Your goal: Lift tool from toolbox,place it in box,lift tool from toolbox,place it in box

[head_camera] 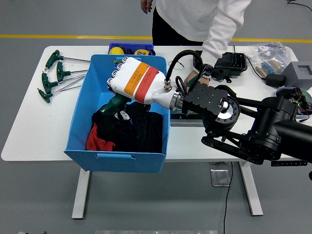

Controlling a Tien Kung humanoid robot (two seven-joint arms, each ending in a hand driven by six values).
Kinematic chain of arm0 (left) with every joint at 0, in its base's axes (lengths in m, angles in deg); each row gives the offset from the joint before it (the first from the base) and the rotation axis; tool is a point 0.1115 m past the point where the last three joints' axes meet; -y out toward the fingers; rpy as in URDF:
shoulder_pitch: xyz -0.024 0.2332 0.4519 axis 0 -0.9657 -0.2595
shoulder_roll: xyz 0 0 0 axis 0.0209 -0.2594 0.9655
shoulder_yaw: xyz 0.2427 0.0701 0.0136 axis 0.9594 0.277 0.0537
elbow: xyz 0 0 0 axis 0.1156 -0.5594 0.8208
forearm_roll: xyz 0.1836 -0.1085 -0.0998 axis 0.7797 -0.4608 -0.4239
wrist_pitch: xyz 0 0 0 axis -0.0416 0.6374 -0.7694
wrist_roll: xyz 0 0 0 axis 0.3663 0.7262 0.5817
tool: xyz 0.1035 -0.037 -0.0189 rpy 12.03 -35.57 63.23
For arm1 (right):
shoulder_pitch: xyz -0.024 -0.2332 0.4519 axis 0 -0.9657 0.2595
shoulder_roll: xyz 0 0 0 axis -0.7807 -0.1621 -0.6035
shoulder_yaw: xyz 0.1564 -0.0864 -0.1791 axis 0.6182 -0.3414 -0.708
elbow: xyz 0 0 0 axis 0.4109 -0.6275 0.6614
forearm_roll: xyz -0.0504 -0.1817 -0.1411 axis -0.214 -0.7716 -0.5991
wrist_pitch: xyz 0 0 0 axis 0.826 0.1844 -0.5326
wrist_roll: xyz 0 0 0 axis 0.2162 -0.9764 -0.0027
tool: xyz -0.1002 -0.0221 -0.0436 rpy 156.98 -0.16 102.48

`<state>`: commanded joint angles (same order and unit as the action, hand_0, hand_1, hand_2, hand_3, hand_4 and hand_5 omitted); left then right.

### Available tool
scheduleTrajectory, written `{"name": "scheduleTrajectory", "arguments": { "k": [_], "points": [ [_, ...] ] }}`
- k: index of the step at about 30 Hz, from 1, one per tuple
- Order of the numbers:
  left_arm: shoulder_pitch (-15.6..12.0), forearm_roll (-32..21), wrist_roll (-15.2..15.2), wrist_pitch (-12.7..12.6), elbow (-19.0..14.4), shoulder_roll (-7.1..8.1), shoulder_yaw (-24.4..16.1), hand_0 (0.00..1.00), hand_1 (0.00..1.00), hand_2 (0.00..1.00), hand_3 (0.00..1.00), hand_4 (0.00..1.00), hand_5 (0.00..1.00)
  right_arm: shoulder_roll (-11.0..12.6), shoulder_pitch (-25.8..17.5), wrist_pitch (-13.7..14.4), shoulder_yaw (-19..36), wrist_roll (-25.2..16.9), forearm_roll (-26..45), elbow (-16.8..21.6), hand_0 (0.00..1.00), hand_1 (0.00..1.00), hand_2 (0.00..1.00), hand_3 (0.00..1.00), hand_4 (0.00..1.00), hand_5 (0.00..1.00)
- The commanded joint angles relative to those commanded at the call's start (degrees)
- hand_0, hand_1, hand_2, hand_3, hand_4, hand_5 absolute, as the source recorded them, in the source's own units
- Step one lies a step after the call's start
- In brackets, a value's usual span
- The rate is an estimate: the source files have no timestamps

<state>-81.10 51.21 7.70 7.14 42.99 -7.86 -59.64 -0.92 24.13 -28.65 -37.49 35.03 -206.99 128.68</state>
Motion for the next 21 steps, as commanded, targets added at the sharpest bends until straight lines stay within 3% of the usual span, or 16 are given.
{"name": "scheduleTrajectory", "arguments": {
  "k": [3,4,9,10,21],
  "points": [
    [0.1,0.2,0.0,0.0,0.0,0.06,-0.3,0.751,0.717,0.703,0.668,0.687,0.631,-0.1,0.2,-1.0,-0.3,-0.1,-0.4,-0.5,0.379,0.233,0.338,0.415,0.857,0.535],
    [0.1,0.3,0.0,0.0,0.0,0.07,-0.4,0.747,0.714,0.702,0.666,0.684,0.627,-0.1,0.3,-1.3,-0.4,-0.2,-0.3,-0.6,0.509,0.431,0.523,0.501,0.868,0.520],
    [0.1,1.0,0.2,0.0,0.0,0.11,-0.9,0.747,0.714,0.702,0.666,0.684,0.627,-0.6,0.8,-1.8,-0.5,-0.6,-0.4,-1.1,0.509,0.431,0.523,0.501,0.868,0.520],
    [0.1,1.1,0.2,0.0,0.0,0.10,-1.0,0.747,0.712,0.703,0.666,0.684,0.630,-0.8,1.0,-1.9,-0.5,-0.7,-0.4,-1.1,0.551,0.498,0.580,0.529,0.875,0.523],
    [0.0,1.7,0.4,0.1,0.0,0.13,-1.5,0.746,0.711,0.700,0.665,0.681,0.626,-1.4,1.4,-1.4,0.3,-0.9,-0.7,-1.7,0.584,0.516,0.596,0.534,0.881,0.517]
  ]
}}
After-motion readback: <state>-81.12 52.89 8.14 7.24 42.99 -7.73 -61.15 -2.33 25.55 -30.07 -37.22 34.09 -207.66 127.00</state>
